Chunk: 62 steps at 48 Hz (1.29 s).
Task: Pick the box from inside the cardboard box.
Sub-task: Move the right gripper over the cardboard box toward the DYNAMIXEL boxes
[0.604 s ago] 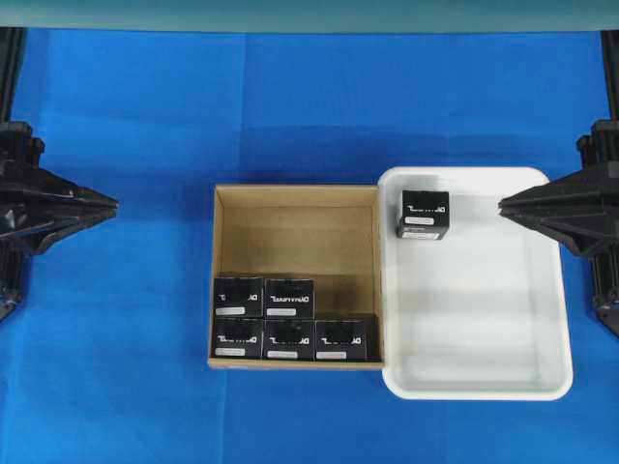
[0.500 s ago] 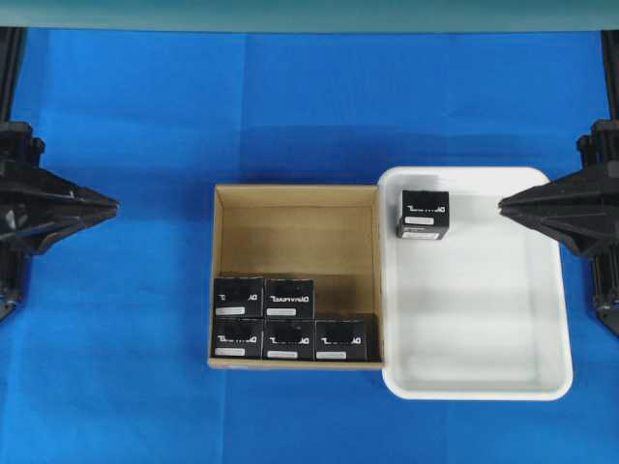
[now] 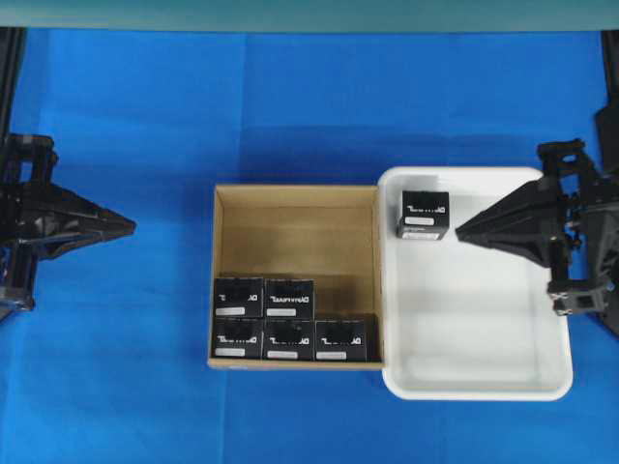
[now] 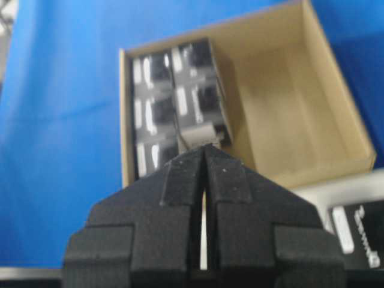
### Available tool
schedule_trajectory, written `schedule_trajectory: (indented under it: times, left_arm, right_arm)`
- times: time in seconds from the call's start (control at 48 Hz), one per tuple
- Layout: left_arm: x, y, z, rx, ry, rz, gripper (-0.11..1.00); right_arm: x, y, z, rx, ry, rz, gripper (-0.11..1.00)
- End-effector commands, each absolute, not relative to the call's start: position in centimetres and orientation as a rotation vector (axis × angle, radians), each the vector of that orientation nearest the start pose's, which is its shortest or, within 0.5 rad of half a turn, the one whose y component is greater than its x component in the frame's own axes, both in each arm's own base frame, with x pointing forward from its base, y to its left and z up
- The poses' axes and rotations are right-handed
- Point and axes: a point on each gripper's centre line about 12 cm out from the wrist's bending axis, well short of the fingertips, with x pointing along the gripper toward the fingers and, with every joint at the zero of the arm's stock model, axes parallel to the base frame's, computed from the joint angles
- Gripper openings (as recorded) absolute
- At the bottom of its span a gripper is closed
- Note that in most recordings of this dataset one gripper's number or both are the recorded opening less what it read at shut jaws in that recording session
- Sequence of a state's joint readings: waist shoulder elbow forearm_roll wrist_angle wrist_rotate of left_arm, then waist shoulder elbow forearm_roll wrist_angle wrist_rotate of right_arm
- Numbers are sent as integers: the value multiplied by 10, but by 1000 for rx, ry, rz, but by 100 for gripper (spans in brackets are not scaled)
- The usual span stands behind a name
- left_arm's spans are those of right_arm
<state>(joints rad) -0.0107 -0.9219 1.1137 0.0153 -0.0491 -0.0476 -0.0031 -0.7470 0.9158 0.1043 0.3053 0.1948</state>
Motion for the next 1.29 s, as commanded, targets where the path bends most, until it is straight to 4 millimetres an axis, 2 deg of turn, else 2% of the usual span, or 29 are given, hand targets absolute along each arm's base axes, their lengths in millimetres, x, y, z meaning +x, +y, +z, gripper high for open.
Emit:
schedule_trajectory:
  times: [0.0, 0.292, 0.438, 0.813, 1.042, 1.271]
  left_arm:
    - [211, -3, 293, -31, 131, -12, -6]
    - [210, -4, 293, -34, 146, -16, -6]
    - [210, -4, 293, -35, 158, -17, -6]
    - [203, -4, 290, -34, 232, -13, -7]
    - [197, -4, 294, -34, 235, -12, -7]
    - [194, -4, 294, -35, 246, -16, -7]
  right_arm:
    - [251, 4, 293, 306, 526, -43, 1]
    - [294, 12, 291, 303, 823, -41, 1]
    - [320, 14, 282, 292, 979, -48, 1]
    - [376, 17, 268, 172, 1232, 16, 1]
    - [410, 17, 255, 79, 1277, 84, 1]
    - [439, 15, 238, 62, 1295, 97, 1]
